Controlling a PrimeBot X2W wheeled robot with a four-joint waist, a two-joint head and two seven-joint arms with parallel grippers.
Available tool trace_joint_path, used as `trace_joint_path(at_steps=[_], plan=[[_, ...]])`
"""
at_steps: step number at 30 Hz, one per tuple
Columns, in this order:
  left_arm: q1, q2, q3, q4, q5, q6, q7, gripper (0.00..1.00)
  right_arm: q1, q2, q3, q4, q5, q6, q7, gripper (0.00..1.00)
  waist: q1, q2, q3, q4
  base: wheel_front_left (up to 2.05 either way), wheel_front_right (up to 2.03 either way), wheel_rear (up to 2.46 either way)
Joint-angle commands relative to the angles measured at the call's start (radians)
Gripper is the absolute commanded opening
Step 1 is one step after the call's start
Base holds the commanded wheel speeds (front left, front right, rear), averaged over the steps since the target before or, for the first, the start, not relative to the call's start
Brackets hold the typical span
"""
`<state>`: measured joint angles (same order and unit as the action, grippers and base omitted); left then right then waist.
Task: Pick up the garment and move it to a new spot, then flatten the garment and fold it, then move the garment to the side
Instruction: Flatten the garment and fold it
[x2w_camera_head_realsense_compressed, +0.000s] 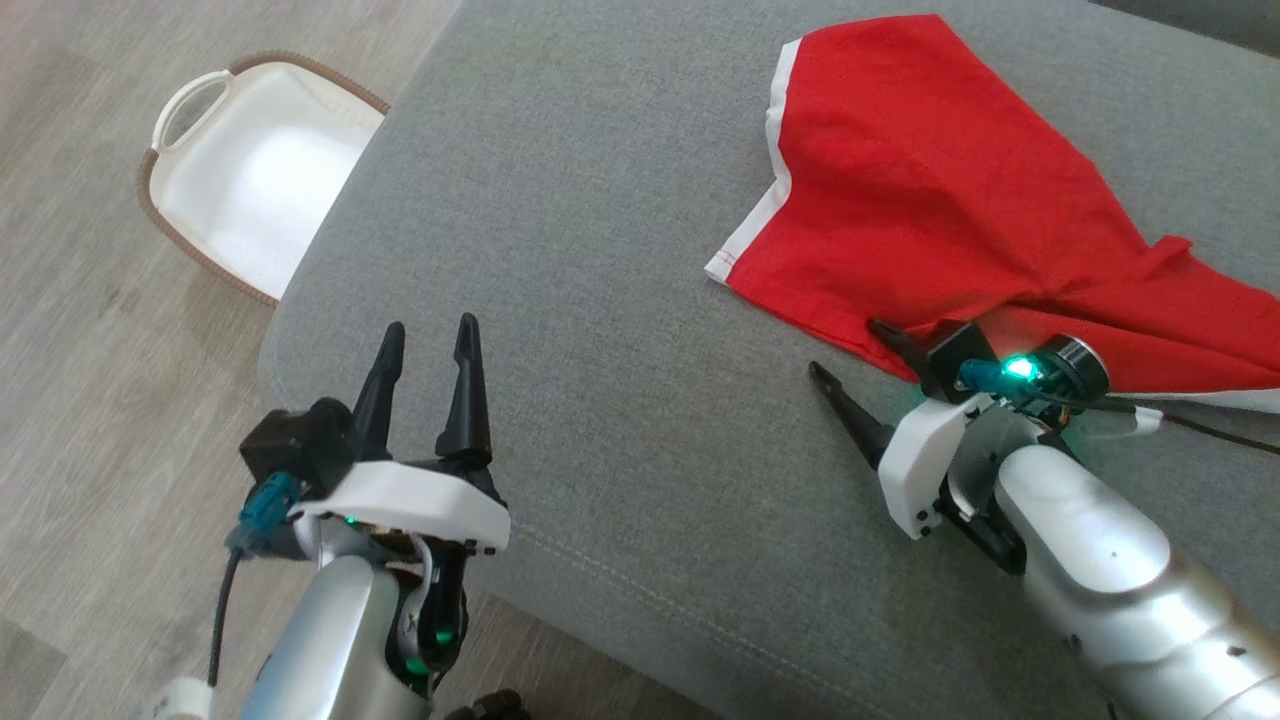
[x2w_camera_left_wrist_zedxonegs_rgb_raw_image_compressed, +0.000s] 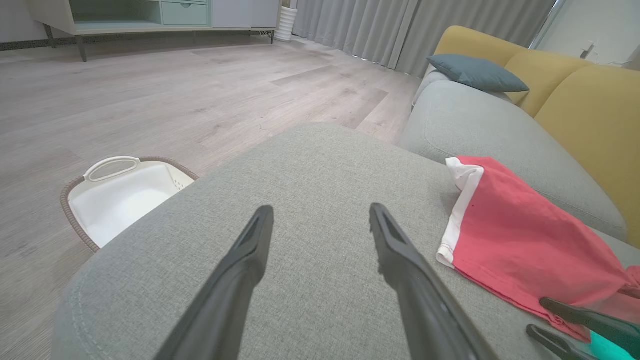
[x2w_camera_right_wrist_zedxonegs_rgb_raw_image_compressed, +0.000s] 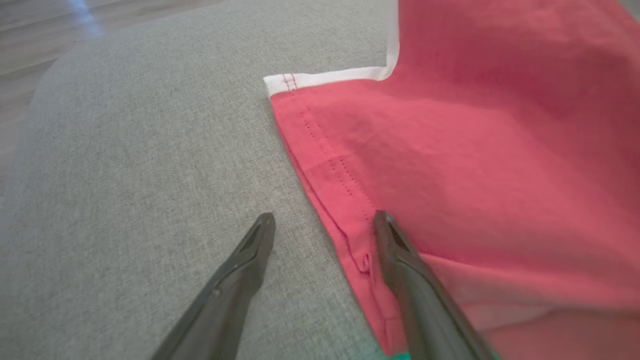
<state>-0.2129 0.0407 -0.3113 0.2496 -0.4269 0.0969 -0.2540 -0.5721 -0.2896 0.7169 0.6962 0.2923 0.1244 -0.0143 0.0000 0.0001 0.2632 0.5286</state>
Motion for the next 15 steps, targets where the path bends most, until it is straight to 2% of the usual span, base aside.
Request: trace_joint_path(at_steps=[1, 3, 4, 5, 15], plan=[[-0.036, 0.010, 0.027, -0.040, -0.006, 0.006, -0.008, 1.00, -0.023, 0.005, 0.018, -0.007, 0.014, 0.006, -0.007, 1.00, 0.0000, -0.0001, 0.005, 0.002, 0.00, 0.00, 0.00], [-0.037, 0.010, 0.024, -0.043, -0.009, 0.009, -0.008, 1.00, -0.031, 0.004, 0.027, 0.012, 0.022, 0.006, -0.003, 1.00, 0.0000, -0.0001, 0.009, 0.002, 0.00, 0.00, 0.00], [-0.037, 0.010, 0.024, -0.043, -0.010, 0.011, -0.008, 1.00, -0.035, 0.004, 0.031, 0.021, 0.025, 0.006, -0.002, 0.70, 0.0000, -0.0001, 0.011, 0.001, 0.00, 0.00, 0.00], [-0.038, 0.010, 0.023, -0.044, -0.011, 0.012, -0.008, 1.00, -0.039, 0.003, 0.035, 0.030, 0.027, 0.006, -0.002, 0.00, 0.0000, -0.0001, 0.012, 0.000, 0.00, 0.00, 0.00], [-0.041, 0.010, 0.039, -0.030, 0.015, 0.007, -0.008, 1.00, -0.070, 0.021, 0.071, 0.064, 0.064, 0.006, -0.069, 0.00, 0.0000, -0.0001, -0.034, -0.060, 0.00, 0.00, 0.00]])
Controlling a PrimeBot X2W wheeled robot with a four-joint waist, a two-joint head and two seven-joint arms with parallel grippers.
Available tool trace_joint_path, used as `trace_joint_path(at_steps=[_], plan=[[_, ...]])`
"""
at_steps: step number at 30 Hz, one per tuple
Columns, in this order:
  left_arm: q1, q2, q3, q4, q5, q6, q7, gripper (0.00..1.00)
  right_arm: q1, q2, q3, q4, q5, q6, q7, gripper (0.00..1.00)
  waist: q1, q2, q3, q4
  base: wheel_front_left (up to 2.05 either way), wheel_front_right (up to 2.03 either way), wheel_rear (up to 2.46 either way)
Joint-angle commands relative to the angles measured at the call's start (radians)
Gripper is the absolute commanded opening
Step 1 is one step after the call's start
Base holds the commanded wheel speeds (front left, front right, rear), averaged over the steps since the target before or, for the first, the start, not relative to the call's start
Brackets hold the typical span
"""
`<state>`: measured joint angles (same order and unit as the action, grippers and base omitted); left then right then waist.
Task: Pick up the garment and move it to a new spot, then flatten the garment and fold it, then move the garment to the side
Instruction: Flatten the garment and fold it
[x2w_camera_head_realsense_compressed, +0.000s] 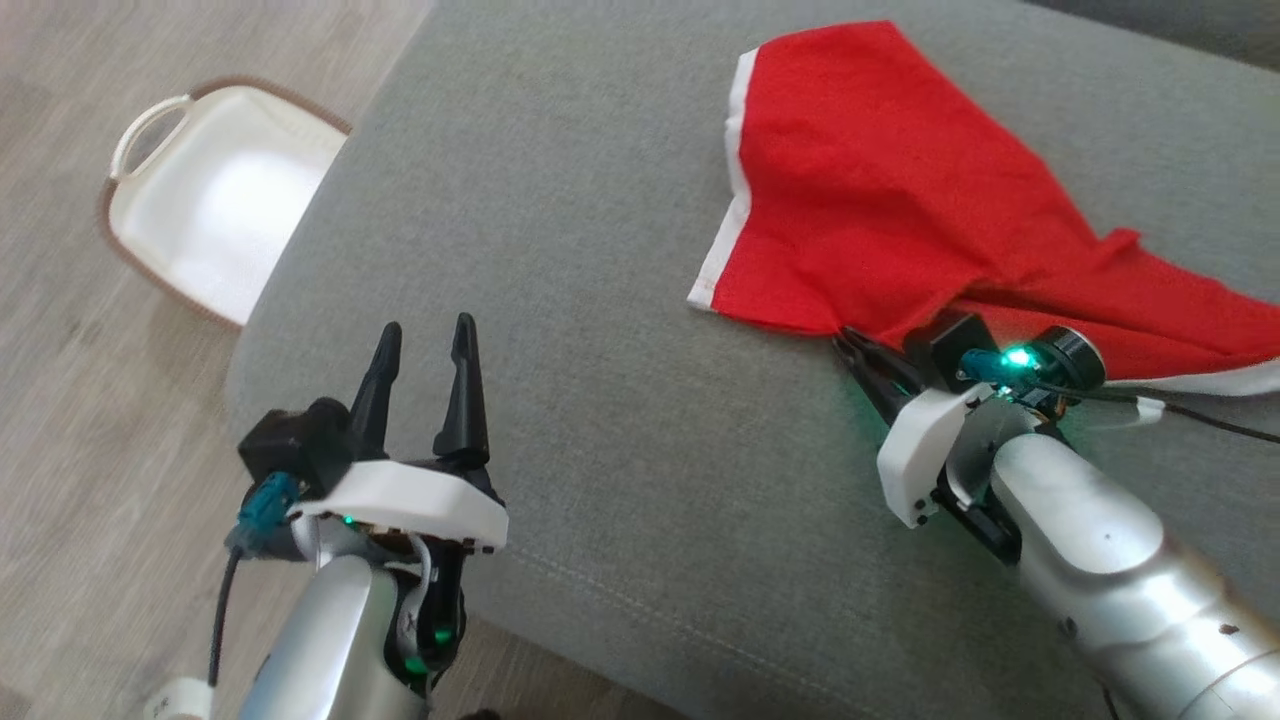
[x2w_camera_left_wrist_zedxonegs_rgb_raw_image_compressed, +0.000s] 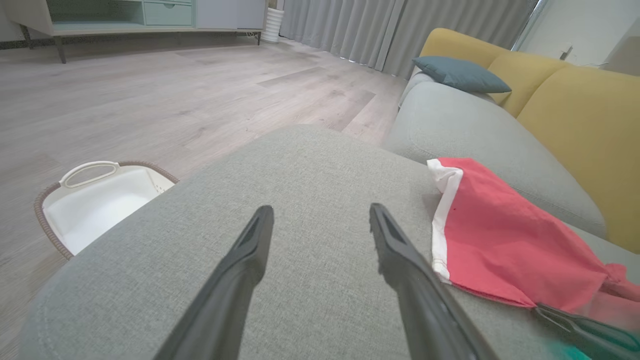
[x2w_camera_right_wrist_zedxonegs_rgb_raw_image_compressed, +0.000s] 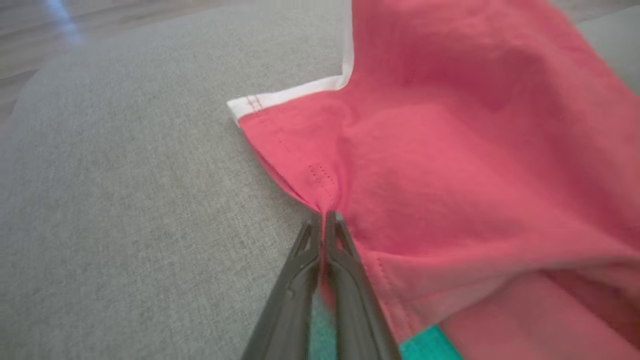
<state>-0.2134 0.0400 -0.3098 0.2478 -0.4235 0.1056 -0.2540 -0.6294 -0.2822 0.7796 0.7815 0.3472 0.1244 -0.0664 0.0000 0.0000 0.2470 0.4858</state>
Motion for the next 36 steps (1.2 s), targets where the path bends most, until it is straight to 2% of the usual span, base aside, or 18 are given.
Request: trace_joint_path(at_steps=[1, 7, 13, 19, 25, 26, 27, 32, 36], plan=[[-0.040, 0.010, 0.042, -0.027, 0.016, -0.003, -0.008, 1.00, -0.017, 0.016, 0.006, -0.026, 0.017, 0.006, -0.029, 0.00, 0.0000, 0.0000, -0.027, -0.026, 0.00, 0.00, 0.00], [-0.020, 0.010, 0.062, -0.020, 0.040, -0.015, -0.008, 1.00, -0.068, 0.026, -0.059, -0.092, 0.117, 0.006, -0.059, 0.00, 0.0000, 0.0000, -0.071, -0.087, 0.00, 0.00, 0.00], [-0.018, 0.010, 0.056, -0.023, 0.043, -0.024, -0.008, 1.00, -0.181, 0.002, -0.231, -0.126, 0.247, 0.006, -0.012, 0.00, 0.0000, 0.0000, -0.060, -0.125, 0.00, 0.00, 0.00], [-0.051, 0.010, 0.015, -0.033, 0.020, -0.020, -0.008, 1.00, -0.331, -0.061, -0.449, 0.016, 0.250, 0.006, 0.040, 0.00, 0.0000, 0.0000, 0.005, -0.111, 0.00, 0.00, 0.00], [-0.076, 0.010, -0.009, -0.036, 0.000, -0.010, -0.008, 1.00, -0.467, -0.166, -0.561, 0.206, 0.124, 0.006, 0.016, 0.00, 0.0000, 0.0000, 0.064, -0.087, 0.00, 0.00, 0.00], [-0.079, 0.010, -0.011, -0.036, -0.002, -0.009, -0.008, 1.00, -0.485, -0.183, -0.569, 0.235, 0.092, 0.006, 0.001, 0.34, 0.0000, 0.0000, 0.072, -0.086, 0.00, 0.00, 0.00], [-0.082, 0.010, -0.013, -0.037, -0.003, -0.008, -0.008, 1.00, -0.502, -0.196, -0.582, 0.271, 0.063, 0.006, -0.010, 1.00, 0.0000, 0.0000, 0.077, -0.085, 0.00, 0.00, 0.00], [-0.096, 0.010, -0.022, -0.034, -0.007, -0.003, -0.008, 1.00, -0.550, -0.213, -0.647, 0.401, -0.020, 0.006, -0.060, 1.00, 0.0000, 0.0000, 0.082, -0.093, 0.00, 0.00, 0.00], [-0.104, 0.010, -0.022, -0.031, 0.000, -0.001, -0.008, 1.00, -0.556, -0.175, -0.697, 0.465, -0.060, 0.006, -0.118, 1.00, 0.0000, 0.0000, 0.063, -0.121, 0.00, 0.00, 0.00]])
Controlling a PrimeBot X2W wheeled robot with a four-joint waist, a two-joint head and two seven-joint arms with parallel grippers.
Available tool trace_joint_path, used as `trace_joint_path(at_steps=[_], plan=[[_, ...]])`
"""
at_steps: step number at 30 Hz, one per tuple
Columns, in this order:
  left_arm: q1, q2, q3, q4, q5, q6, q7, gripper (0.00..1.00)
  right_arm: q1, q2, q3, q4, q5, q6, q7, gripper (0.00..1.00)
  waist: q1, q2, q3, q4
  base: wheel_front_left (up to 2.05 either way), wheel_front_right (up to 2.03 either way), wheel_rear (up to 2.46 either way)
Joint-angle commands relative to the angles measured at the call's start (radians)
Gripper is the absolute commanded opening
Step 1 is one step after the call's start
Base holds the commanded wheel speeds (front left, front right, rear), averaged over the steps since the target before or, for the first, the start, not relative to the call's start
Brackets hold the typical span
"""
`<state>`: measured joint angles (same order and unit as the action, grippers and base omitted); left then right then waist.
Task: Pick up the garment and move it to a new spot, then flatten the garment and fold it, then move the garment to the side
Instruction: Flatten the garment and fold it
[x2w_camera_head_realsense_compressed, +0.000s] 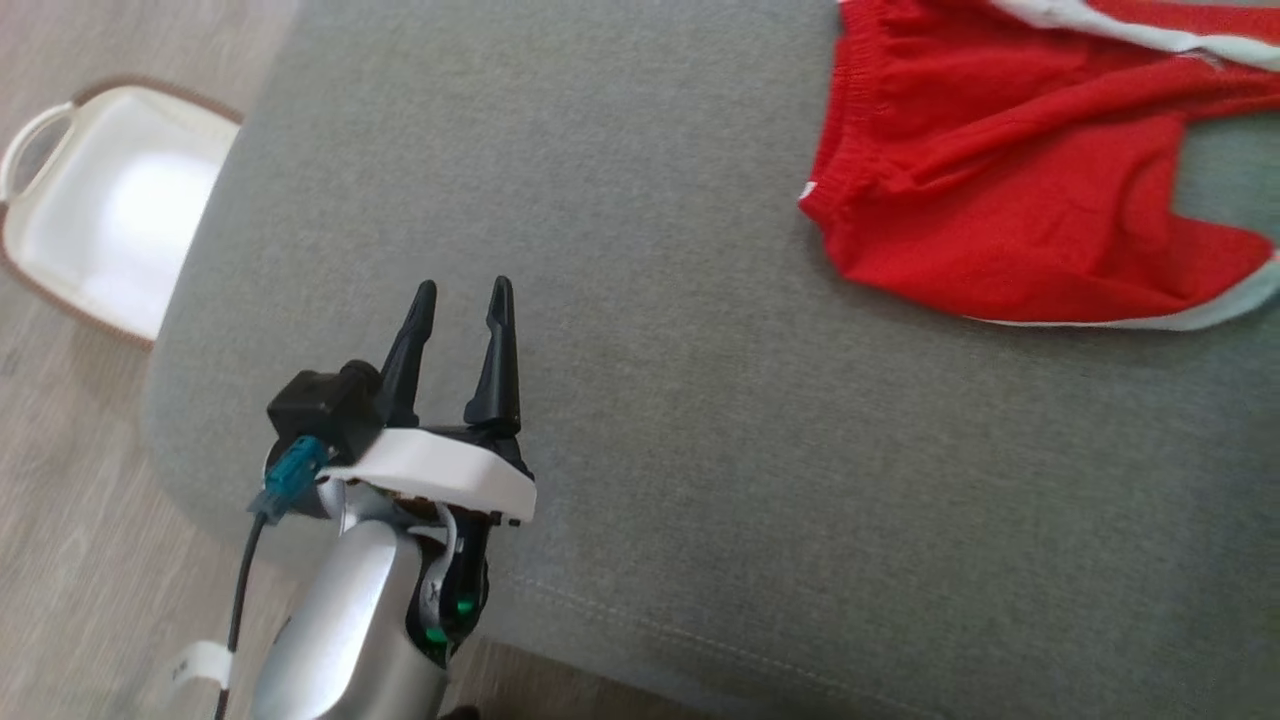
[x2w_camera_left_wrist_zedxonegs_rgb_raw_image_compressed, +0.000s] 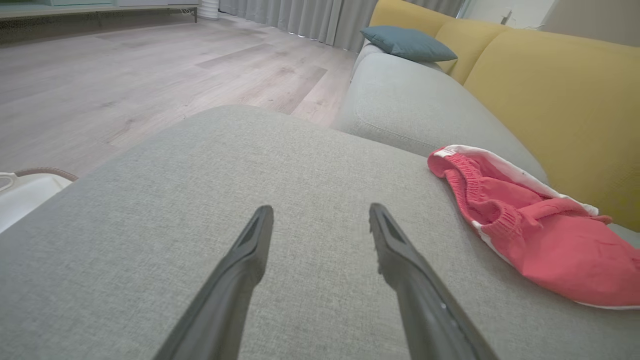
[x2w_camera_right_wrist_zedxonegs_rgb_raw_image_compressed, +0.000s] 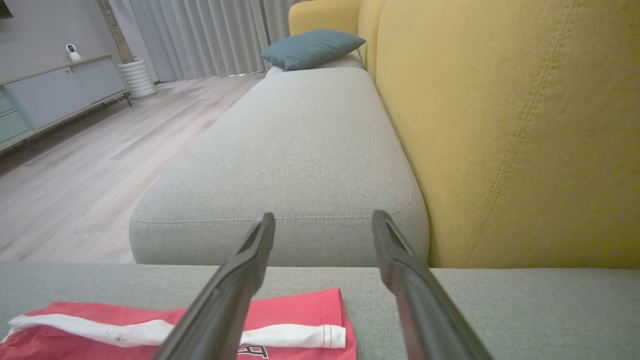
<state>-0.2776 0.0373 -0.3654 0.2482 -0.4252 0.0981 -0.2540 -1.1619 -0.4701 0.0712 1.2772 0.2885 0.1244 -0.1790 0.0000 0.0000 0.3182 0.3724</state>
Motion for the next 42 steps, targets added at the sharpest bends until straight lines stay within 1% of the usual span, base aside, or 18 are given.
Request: trace_joint_path(at_steps=[1, 5, 8, 12, 16, 18, 21, 25, 29, 36, 39, 42], plan=[[-0.040, 0.013, 0.038, -0.029, 0.006, 0.006, -0.008, 1.00, -0.018, 0.026, 0.008, -0.025, -0.009, 0.006, -0.016, 1.00, 0.0000, 0.0000, -0.015, -0.017, 0.00, 0.00, 0.00], [-0.036, 0.013, 0.059, -0.022, 0.023, -0.002, -0.008, 1.00, 0.015, 0.089, 0.009, -0.023, -0.026, 0.006, -0.053, 1.00, 0.0000, 0.0000, -0.055, -0.060, 0.00, 0.00, 0.00], [-0.027, 0.013, 0.075, -0.018, 0.038, -0.011, -0.008, 1.00, 0.063, 0.152, 0.030, -0.057, -0.013, 0.006, -0.069, 1.00, 0.0000, 0.0000, -0.094, -0.098, 0.00, 0.00, 0.00], [-0.012, 0.013, 0.092, -0.018, 0.047, -0.021, -0.008, 1.00, 0.165, 0.218, 0.080, -0.144, 0.030, 0.006, -0.078, 1.00, 0.0000, 0.0000, -0.143, -0.143, 0.00, 0.00, 0.00], [0.010, 0.013, 0.106, -0.016, 0.055, -0.028, -0.008, 1.00, 0.301, 0.262, 0.137, -0.265, 0.088, 0.006, -0.081, 1.00, 0.0000, 0.0000, -0.186, -0.188, 0.00, 0.00, 0.00], [0.022, 0.013, 0.111, -0.015, 0.058, -0.030, -0.008, 1.00, 0.377, 0.273, 0.164, -0.336, 0.107, 0.006, -0.082, 1.00, 0.0000, 0.0000, -0.205, -0.208, 0.00, 0.00, 0.00], [0.039, 0.013, 0.118, -0.017, 0.061, -0.031, -0.008, 1.00, 0.494, 0.284, 0.176, -0.455, 0.125, 0.006, -0.082, 1.00, 0.0000, 0.0000, -0.226, -0.234, 0.00, 0.00, 0.00], [0.062, 0.013, 0.118, -0.022, 0.064, -0.035, -0.008, 1.00, 0.659, 0.306, 0.163, -0.613, 0.111, 0.006, -0.082, 1.00, 0.0000, 0.0000, -0.246, -0.255, 0.00, 0.00, 0.00], [0.089, 0.013, 0.114, -0.030, 0.057, -0.034, -0.008, 1.00, 0.784, 0.326, 0.139, -0.719, 0.092, 0.006, -0.082, 1.00, 0.0000, 0.0000, -0.253, -0.264, 0.00, 0.00, 0.00], [0.090, 0.013, 0.089, -0.038, 0.047, -0.033, -0.008, 1.00, 0.865, 0.330, 0.074, -0.848, 0.041, 0.006, -0.042, 1.00, 0.0000, 0.0000, -0.243, -0.240, 0.00, 0.00, 0.00], [0.088, 0.013, 0.083, -0.040, 0.044, -0.032, -0.008, 1.00, 0.874, 0.328, 0.080, -0.884, 0.019, 0.006, -0.028, 1.00, 0.0000, 0.0000, -0.237, -0.228, 0.00, 0.00, 0.00], [0.084, 0.013, 0.072, -0.040, 0.041, -0.031, -0.008, 1.00, 0.881, 0.320, 0.126, -0.931, -0.009, 0.006, 0.001, 1.00, 0.0000, 0.0000, -0.226, -0.205, 0.00, 0.00, 0.00]])
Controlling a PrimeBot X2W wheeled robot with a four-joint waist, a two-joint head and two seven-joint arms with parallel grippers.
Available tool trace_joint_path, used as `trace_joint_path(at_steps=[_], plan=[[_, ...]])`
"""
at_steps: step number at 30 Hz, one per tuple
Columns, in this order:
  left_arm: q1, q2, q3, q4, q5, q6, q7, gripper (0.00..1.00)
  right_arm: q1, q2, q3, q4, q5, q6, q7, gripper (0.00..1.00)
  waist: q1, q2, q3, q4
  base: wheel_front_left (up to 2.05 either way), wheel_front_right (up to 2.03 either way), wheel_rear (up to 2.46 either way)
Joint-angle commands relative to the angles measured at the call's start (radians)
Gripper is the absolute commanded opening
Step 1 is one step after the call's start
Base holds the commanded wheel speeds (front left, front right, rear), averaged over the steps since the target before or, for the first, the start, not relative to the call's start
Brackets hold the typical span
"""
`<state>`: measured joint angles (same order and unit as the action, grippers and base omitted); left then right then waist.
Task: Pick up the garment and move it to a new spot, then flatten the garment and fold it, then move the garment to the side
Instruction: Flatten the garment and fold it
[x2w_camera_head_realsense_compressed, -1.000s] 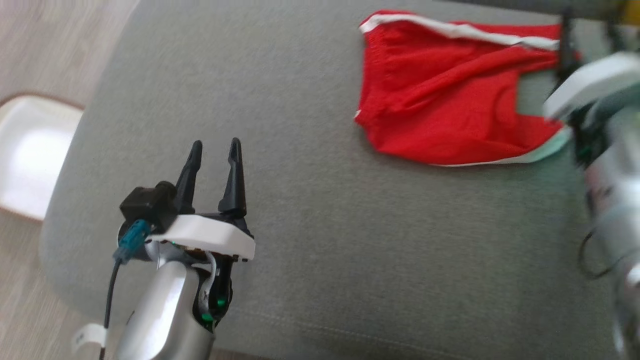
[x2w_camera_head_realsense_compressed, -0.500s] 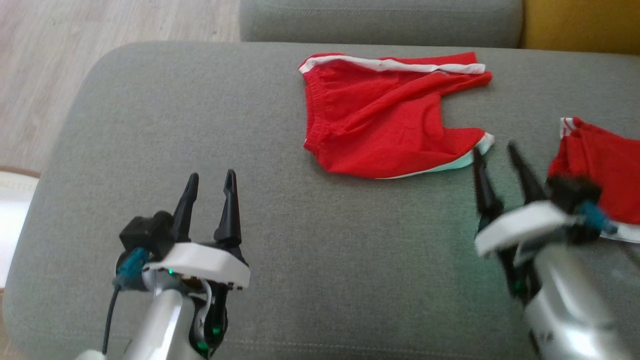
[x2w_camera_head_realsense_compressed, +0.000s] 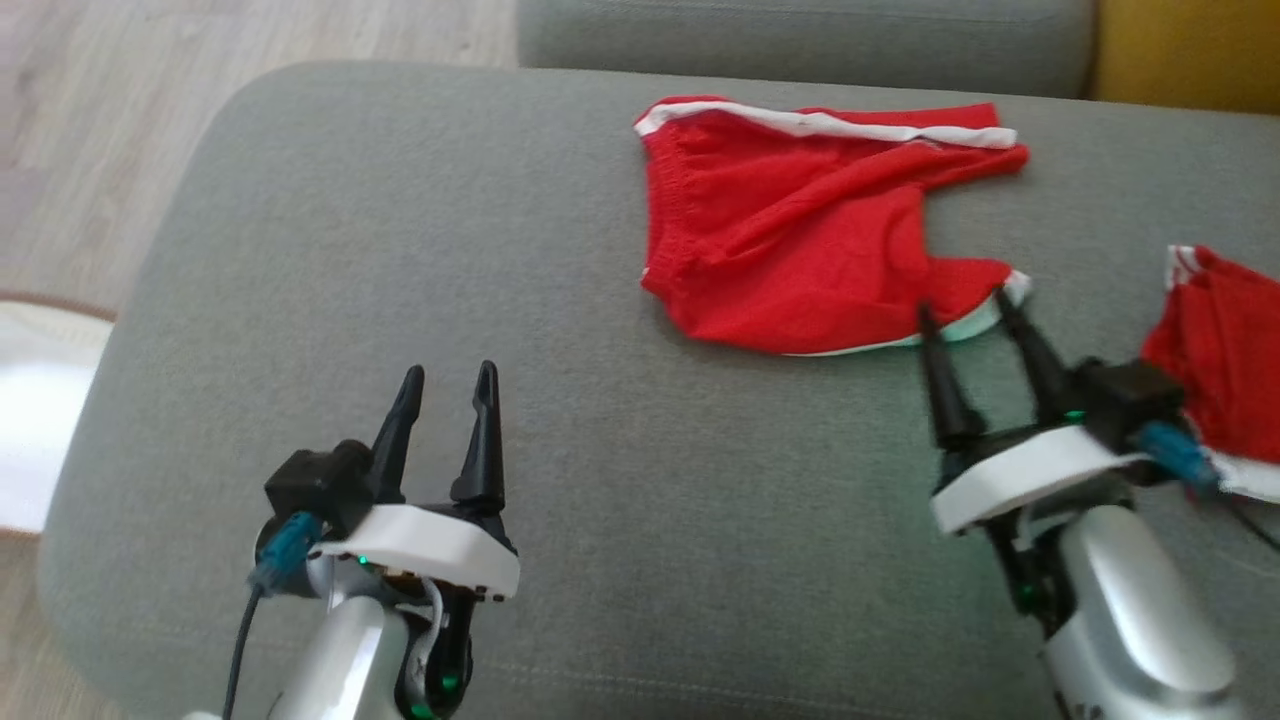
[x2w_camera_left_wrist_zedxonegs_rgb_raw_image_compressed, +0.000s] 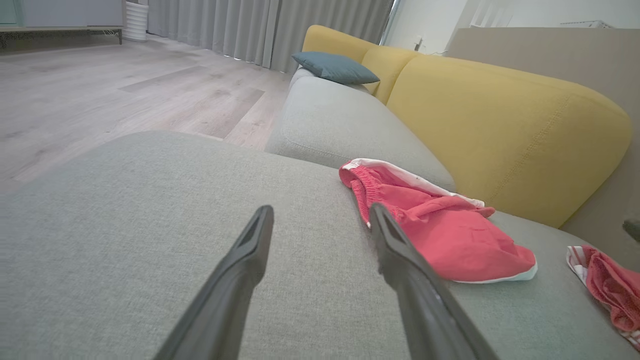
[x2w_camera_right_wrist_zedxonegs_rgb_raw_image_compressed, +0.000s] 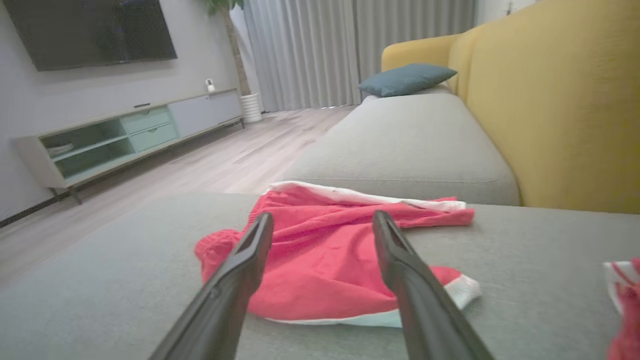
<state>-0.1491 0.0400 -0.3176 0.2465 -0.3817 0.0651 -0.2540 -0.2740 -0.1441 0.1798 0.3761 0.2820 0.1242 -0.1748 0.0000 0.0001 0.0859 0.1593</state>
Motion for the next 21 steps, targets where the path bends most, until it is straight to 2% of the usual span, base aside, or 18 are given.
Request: trace_joint_path(at_steps=[1, 4, 9, 15, 21], plan=[[-0.046, 0.010, 0.021, -0.038, -0.004, 0.002, -0.008, 1.00, -0.007, -0.011, 0.039, -0.042, -0.010, 0.007, 0.008, 1.00, 0.0000, -0.0001, 0.011, 0.018, 0.00, 0.00, 0.00], [-0.056, 0.010, 0.007, -0.038, -0.011, 0.007, -0.008, 1.00, -0.025, -0.048, 0.148, -0.056, -0.021, 0.007, 0.050, 1.00, 0.0000, -0.0001, 0.036, 0.063, 0.00, 0.00, 0.00], [-0.074, 0.010, -0.018, -0.039, -0.029, 0.011, -0.008, 1.00, -0.081, -0.142, 0.283, 0.009, -0.013, 0.007, 0.076, 1.00, 0.0000, -0.0001, 0.073, 0.138, 0.00, 0.00, 0.00], [-0.085, 0.010, -0.044, -0.042, -0.056, 0.026, -0.008, 1.00, -0.166, -0.219, 0.374, 0.110, -0.017, 0.007, 0.070, 1.00, 0.0000, -0.0001, 0.113, 0.224, 0.00, 0.00, 0.00], [-0.087, 0.010, -0.062, -0.045, -0.072, 0.033, -0.008, 1.00, -0.239, -0.260, 0.435, 0.209, -0.026, 0.007, 0.065, 1.00, 0.0000, -0.0001, 0.142, 0.280, 0.00, 0.00, 0.00]])
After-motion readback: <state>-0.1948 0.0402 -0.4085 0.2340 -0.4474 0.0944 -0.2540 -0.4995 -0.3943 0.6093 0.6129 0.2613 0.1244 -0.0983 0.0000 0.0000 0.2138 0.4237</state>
